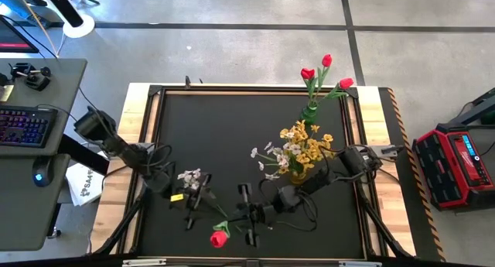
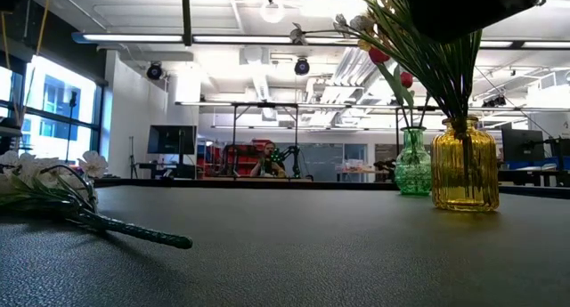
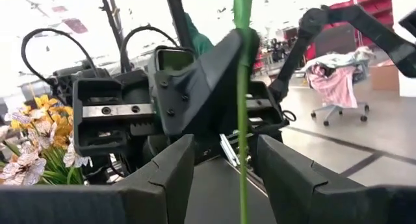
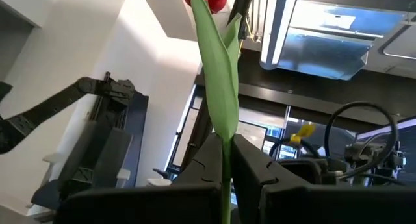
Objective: Sort flowers into vase by color
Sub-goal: Put the red flower into the green vase
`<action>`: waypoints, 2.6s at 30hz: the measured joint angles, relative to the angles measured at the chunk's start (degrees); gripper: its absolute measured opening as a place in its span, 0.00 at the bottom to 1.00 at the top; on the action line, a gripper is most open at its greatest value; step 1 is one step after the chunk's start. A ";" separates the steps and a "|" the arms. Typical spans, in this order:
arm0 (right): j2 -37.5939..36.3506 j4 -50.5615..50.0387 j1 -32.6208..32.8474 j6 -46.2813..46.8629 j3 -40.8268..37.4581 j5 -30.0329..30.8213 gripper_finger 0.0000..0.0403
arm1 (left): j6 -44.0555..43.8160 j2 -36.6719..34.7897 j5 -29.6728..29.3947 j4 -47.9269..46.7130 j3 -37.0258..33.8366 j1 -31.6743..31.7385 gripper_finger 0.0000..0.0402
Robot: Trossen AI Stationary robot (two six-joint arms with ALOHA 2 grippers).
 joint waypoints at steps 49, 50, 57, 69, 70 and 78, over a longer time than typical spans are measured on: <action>-0.29 -28.18 13.68 -13.72 11.57 64.96 0.50 | 0.85 10.49 -12.95 -6.42 7.81 -1.67 0.00; -0.33 -31.56 13.73 -12.39 13.05 66.05 0.50 | 0.85 10.49 -13.42 -6.43 7.81 -1.67 0.00; -0.33 -59.80 12.82 4.29 23.03 65.35 0.42 | 0.85 10.49 -15.49 -6.56 7.81 -1.67 0.00; -0.33 -98.48 13.30 34.10 36.86 65.29 0.04 | 0.43 10.49 -16.92 -7.79 7.81 -1.69 0.00; -0.33 -100.99 13.33 36.04 37.57 65.31 0.02 | 0.41 10.49 -16.97 -7.82 7.81 -1.78 0.01; -0.20 -122.06 13.82 48.32 47.64 63.64 0.01 | 3.23 4.62 -24.11 -20.66 7.83 -4.25 0.16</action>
